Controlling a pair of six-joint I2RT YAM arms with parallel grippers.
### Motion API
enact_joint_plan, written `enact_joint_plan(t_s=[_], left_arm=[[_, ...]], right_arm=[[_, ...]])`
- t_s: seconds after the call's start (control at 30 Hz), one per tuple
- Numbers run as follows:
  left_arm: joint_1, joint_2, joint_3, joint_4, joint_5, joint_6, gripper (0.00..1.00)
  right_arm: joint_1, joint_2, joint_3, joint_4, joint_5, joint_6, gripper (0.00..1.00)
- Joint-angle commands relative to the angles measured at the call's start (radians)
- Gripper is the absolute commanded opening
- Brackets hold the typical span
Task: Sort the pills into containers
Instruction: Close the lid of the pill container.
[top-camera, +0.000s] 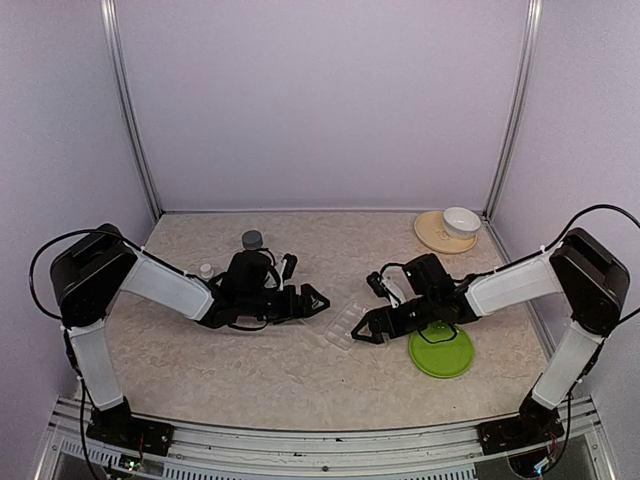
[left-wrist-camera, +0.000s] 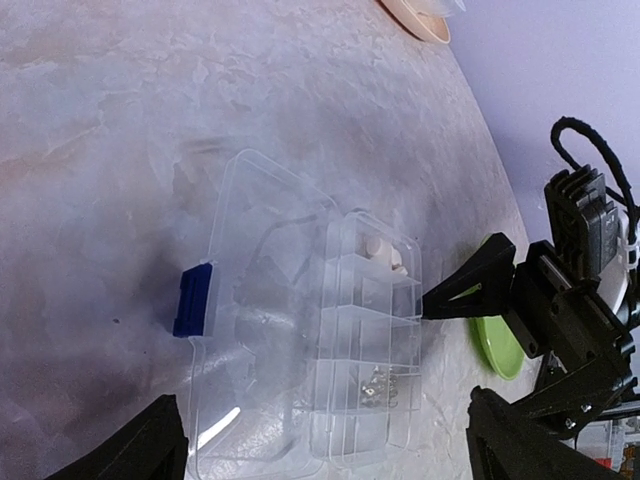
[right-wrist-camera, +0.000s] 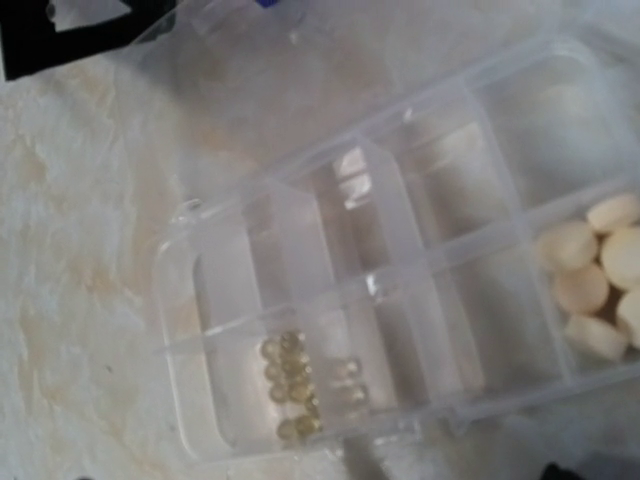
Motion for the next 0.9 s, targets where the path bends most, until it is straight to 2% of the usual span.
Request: enact_joint_plan(t_s=[0.0,0.43,0.6,0.87], left_arm=[[-0.008,0.015,-0.016,0.045,0.025,-0.007,0.95],[-0.009,0.008,-0.028,0.079,0.056,-0.015,0.94],[-0.009,0.015,-0.004,-0.027,-0.030,-0.013,0.94],[-0.009,0.023,-0.012,0.000,-0.028,-0.022,0.94]], right_arm=[[0.010,0.021,0.028,0.016,-0.006,0.005,0.95],[0.011,0.038,0.054,0.018,-0.009,0.002,0.95],[0.012,0.042,0.058,0.016,-0.009,0.001,0.95],[0.012,0.046,0.060,0.015,-0.006,-0.003,0.96]])
